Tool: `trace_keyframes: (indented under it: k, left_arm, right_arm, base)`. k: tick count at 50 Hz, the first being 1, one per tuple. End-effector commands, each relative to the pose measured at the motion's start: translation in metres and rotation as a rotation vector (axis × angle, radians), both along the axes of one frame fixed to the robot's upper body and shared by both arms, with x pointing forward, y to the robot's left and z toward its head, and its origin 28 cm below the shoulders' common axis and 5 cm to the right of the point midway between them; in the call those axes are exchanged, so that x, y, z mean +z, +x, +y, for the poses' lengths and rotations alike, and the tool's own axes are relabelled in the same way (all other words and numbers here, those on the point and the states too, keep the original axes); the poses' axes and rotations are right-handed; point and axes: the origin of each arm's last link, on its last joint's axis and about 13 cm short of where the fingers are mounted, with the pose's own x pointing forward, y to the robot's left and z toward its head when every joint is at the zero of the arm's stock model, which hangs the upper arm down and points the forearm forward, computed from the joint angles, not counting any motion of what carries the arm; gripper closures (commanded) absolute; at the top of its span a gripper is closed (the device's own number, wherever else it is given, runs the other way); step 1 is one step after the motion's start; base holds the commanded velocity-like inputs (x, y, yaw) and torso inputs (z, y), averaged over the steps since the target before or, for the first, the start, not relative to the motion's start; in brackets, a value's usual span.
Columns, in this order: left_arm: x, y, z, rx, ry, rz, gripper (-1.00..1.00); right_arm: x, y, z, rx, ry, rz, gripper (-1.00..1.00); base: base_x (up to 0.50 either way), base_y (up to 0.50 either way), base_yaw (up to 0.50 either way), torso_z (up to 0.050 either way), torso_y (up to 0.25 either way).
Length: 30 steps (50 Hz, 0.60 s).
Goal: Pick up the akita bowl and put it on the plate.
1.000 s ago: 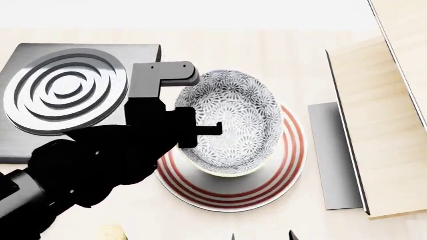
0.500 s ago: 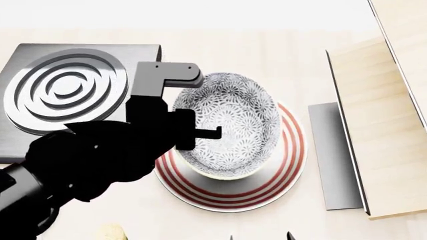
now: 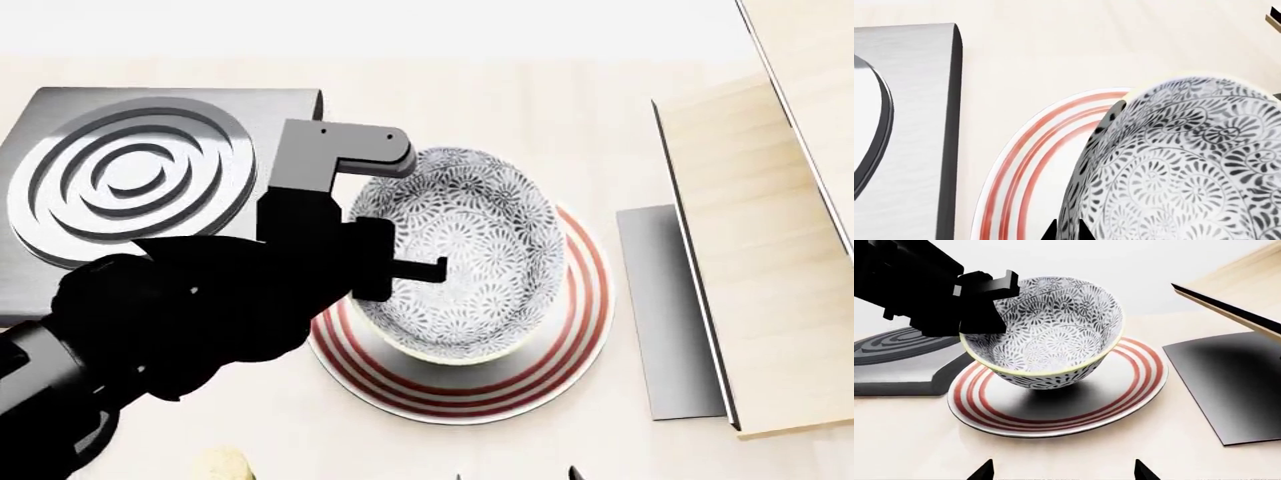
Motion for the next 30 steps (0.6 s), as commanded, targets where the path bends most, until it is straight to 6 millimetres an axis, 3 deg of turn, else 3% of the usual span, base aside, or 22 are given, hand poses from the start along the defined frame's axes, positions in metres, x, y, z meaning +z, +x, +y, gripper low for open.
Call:
trace_keyframes:
  k: [1, 7, 8, 30]
  left_arm:
    - [-0.0007, -0.0017, -0.0023, -0.020, -0.007, 0.009, 1.00]
    - [-0.0007, -0.0010, -0.0018, -0.012, -0.007, 0.003, 1.00]
    - [-0.0007, -0.0011, -0.0020, -0.017, -0.013, 0.005, -1.00]
    - [0.0030, 0.0027, 0.0016, 0.002, -0.006, -0.024, -1.00]
  right_arm:
    - [-0.0011, 0.0002, 0.0000, 0.001, 0.001, 0.002, -1.00]
    - [-0.0015, -0.0001, 0.0002, 0.003, 0.001, 0.002, -1.00]
    - [-0.0021, 0.0002, 0.0005, 0.004, 0.001, 0.005, -1.00]
    - [-0.0045, 0.0019, 0.0019, 0.008, -0.005, 0.011, -1.00]
  base:
    - [0.00, 0.00, 0.00, 0.000, 0.000]
    - [0.00, 0.00, 0.00, 0.000, 0.000]
    - [0.00, 0.00, 0.00, 0.000, 0.000]
    - [0.00, 0.00, 0.00, 0.000, 0.000]
